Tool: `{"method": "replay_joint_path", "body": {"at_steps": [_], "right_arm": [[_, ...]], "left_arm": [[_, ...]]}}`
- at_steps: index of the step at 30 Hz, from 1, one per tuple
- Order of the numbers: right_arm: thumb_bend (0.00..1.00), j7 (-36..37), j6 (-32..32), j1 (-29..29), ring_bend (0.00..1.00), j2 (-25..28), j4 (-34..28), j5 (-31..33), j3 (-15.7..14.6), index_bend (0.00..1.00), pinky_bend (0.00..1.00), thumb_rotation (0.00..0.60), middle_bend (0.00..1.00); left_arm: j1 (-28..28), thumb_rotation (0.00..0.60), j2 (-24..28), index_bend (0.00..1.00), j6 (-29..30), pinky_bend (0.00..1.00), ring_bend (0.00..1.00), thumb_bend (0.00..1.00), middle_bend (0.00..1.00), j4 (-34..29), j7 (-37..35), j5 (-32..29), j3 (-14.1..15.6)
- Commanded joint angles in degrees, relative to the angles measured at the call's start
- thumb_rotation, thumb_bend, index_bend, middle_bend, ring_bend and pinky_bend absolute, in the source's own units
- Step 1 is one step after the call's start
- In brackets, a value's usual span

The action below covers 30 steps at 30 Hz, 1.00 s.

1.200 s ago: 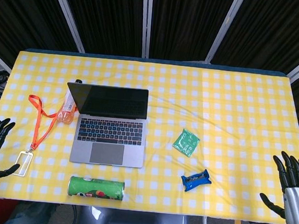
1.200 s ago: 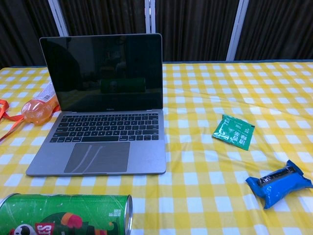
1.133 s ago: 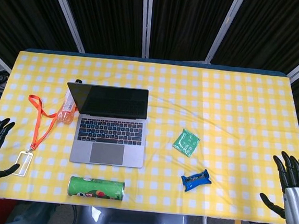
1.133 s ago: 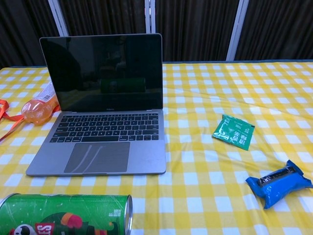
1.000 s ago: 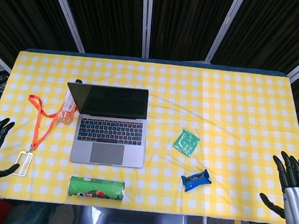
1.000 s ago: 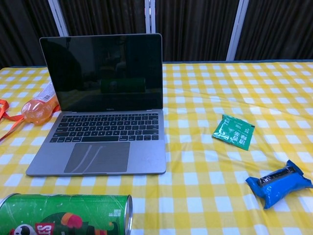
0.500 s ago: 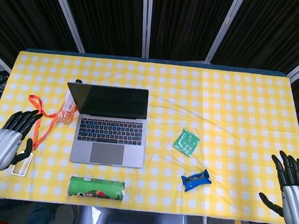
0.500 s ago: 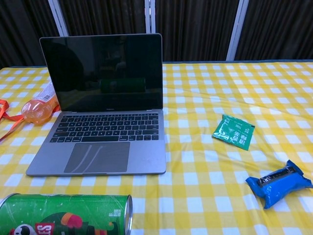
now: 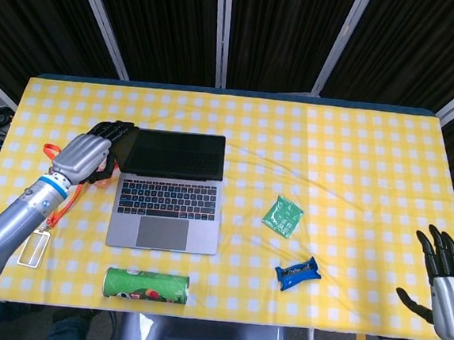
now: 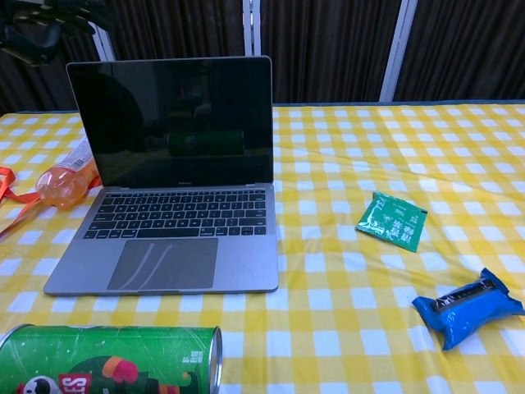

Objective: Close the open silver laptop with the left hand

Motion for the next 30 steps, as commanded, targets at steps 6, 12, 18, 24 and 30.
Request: {"method": "replay_joint_path", "body": {"at_steps": [6, 12, 18, 24, 30], "right_arm": [[0.00, -0.7, -1.5, 0.9, 0.00, -0.7, 0.6, 2.2, 0.9, 0.05, 0.00, 0.600, 0.00], [0.00, -1.3, -2.1, 1.2, 0.00, -1.0, 0.9, 3.2, 1.1, 0.05, 0.00, 0.600, 0.00], [0.00, -1.2, -1.9, 1.1, 0.00, -1.0, 1.0, 4.0, 1.4, 0.05, 0.00, 0.600, 0.00], [0.00, -1.1, -1.9, 1.2, 0.00, -1.0, 1.1, 4.2, 1.5, 0.05, 0.00, 0.600, 0.00], [0.00, -1.2, -1.4, 1.0, 0.00, -0.9, 0.8, 3.7, 1.3, 0.05, 0.00, 0.600, 0.00]], "left_arm": [[-8.0, 0.580, -9.7, 0.13, -4.1, 0.00, 0.01, 1.00, 0.03, 14.2, -0.3, -3.9, 0.1], [-9.2, 0.564, -13.1, 0.19, -4.4, 0.19, 0.21, 1.00, 0.23, 18.5, -2.3, -2.7, 0.8], [-9.6, 0.563, -12.7, 0.25, -5.1, 0.32, 0.30, 1.00, 0.33, 18.4, -3.7, -1.3, 1.2], [-9.5, 0.565, -9.8, 0.29, -6.1, 0.34, 0.32, 1.00, 0.33, 14.4, -3.4, -1.8, 2.6], [-8.8, 0.570, -7.2, 0.31, -4.9, 0.34, 0.34, 1.00, 0.34, 9.6, -2.6, -1.2, 4.0]]}}
